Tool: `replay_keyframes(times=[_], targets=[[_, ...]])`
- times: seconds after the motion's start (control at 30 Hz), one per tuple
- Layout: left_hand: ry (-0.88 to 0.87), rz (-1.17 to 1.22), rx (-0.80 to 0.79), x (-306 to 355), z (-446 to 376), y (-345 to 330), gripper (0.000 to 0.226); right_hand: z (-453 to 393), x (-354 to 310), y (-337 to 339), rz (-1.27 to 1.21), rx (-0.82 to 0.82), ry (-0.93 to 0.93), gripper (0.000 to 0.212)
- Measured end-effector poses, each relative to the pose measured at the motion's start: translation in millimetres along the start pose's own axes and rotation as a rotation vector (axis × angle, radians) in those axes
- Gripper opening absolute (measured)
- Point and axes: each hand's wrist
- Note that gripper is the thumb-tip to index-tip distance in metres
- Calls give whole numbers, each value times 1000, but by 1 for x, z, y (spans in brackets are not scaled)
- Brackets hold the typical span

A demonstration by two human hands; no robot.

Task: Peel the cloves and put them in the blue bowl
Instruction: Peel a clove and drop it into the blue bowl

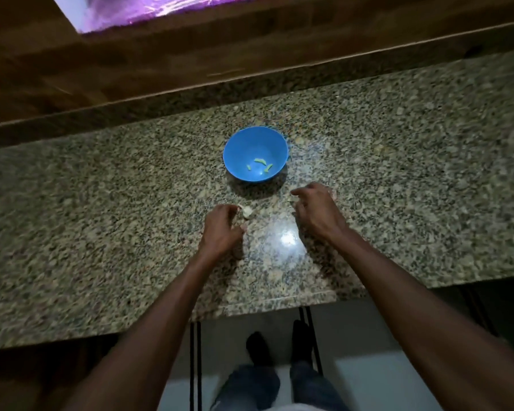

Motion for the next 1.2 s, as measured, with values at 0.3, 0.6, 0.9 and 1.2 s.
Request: replay_keyframes(times=[0.3, 0.6, 0.9, 1.2], targets=[[-53, 101, 53, -14, -6, -5, 61, -1, -3, -5, -28, 66, 61, 8], [-266, 83, 25, -20, -26, -15, 35, -34, -70, 44, -747, -229, -185, 19], [-298, 179, 73, -21, -25, -13, 22, -73, -102, 33, -717, -297, -236, 19], [-265, 219, 85, -24, -26, -14, 24, -50, -99, 33, -902, -159, -297, 17]])
Point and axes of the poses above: each hand's wrist, its own z-axis away from the middle knuckle, its own y-axis out of the back of the hand, x = y × z, and after that the axes turned 15 degrees about -y, right-handed
